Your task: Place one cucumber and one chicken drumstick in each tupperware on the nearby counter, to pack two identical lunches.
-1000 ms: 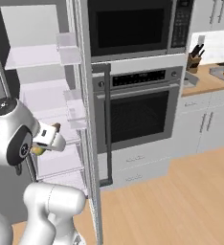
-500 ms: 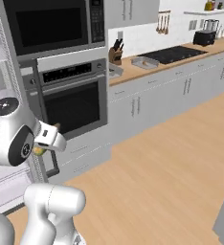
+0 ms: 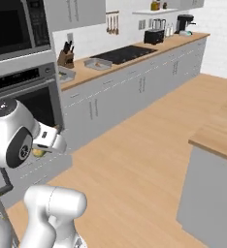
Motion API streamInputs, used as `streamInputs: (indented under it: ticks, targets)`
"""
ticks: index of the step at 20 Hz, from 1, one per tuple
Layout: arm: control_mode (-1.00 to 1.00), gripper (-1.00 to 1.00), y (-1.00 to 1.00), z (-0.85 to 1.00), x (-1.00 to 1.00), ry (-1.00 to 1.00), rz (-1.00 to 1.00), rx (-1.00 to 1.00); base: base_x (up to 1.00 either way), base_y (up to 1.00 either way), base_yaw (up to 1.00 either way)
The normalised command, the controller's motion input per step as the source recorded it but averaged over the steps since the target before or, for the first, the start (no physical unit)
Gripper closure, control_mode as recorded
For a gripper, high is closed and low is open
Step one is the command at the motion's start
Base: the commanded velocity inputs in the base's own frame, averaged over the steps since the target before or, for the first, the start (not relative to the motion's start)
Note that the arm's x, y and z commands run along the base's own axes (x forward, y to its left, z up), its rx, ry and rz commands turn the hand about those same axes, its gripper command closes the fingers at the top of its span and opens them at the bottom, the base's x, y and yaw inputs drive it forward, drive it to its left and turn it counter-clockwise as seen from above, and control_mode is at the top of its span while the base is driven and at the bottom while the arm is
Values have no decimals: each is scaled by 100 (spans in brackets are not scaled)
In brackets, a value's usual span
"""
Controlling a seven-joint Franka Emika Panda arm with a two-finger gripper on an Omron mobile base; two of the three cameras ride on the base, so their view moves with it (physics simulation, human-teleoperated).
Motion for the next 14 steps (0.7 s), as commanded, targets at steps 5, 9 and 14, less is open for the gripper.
streamInputs:
  ticks: [5, 9, 14]
  targets:
    - [100, 100, 0, 0, 0, 0, 0, 0, 97, -23, -18]
    - [100, 100, 0, 0, 0, 0, 0, 0, 93, 0, 7]
    - [100, 100, 0, 0, 0, 0, 0, 0, 100, 9, 19]
